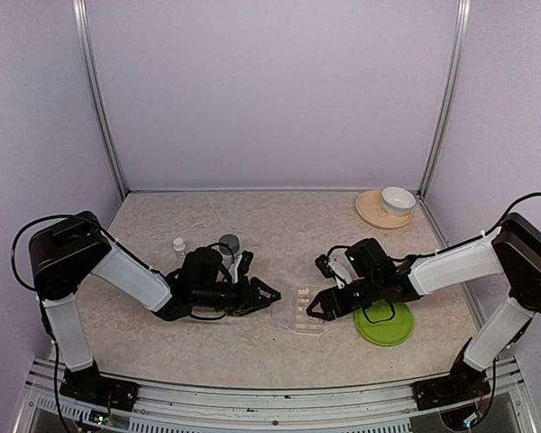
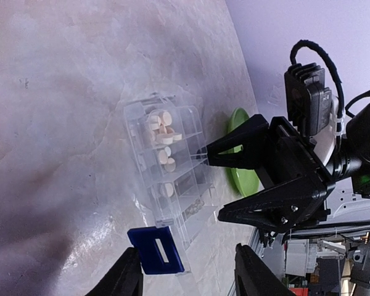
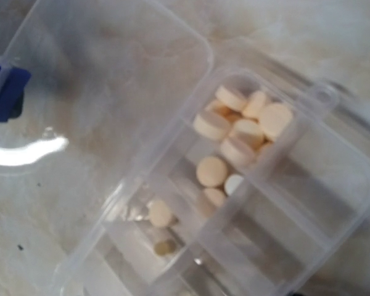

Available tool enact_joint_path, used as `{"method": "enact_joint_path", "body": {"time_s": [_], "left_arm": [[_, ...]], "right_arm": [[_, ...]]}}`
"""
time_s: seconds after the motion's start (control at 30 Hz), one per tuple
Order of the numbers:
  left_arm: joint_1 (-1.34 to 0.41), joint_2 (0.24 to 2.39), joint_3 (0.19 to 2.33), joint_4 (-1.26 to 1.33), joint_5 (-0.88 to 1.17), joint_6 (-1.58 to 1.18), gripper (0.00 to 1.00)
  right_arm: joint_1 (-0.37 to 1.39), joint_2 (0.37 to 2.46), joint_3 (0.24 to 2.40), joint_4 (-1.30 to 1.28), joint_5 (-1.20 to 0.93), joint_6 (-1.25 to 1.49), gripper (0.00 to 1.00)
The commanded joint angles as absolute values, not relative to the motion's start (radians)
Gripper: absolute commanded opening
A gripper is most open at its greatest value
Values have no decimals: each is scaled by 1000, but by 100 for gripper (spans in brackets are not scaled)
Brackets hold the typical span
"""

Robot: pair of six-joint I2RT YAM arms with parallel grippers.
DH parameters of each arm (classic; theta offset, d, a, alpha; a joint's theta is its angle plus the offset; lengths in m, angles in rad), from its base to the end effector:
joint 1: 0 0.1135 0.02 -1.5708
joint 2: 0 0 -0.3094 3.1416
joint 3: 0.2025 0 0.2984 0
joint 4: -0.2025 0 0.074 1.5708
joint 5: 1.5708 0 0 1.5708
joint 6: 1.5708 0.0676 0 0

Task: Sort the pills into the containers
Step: Close the lid of the pill container.

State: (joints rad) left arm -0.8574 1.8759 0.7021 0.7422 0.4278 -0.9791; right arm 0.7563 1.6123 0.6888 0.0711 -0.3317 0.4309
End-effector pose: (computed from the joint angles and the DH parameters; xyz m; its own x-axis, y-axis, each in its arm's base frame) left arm 0.2434 -0.3241 0.1056 -0.9284 -0.0813 -0.3626 0.2941 0.4357 -0.8507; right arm 0.2378 0.2547 0.1218 -0.8337 -0.2436 -0.4956 -0.5024 0.7070 0.4977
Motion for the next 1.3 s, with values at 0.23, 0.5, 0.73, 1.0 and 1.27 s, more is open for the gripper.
{"method": "enact_joint_path", "body": {"time_s": [0.23,0.5,0.73,1.0,1.27], "left_arm": [[-891,1845,752,717,431,-920,50],[-901,1847,777,704,427,-908,50],[-904,1839,801,681,430,-897,51],[-911,1856,813,671,424,-898,51],[-919,1872,825,666,423,-897,51]], "right_arm": [[749,1615,690,152,-401,447,67],[758,1623,690,178,-426,453,67],[765,1637,692,203,-433,490,67],[776,1638,690,218,-433,496,67],[789,1640,694,232,-434,507,67]]}}
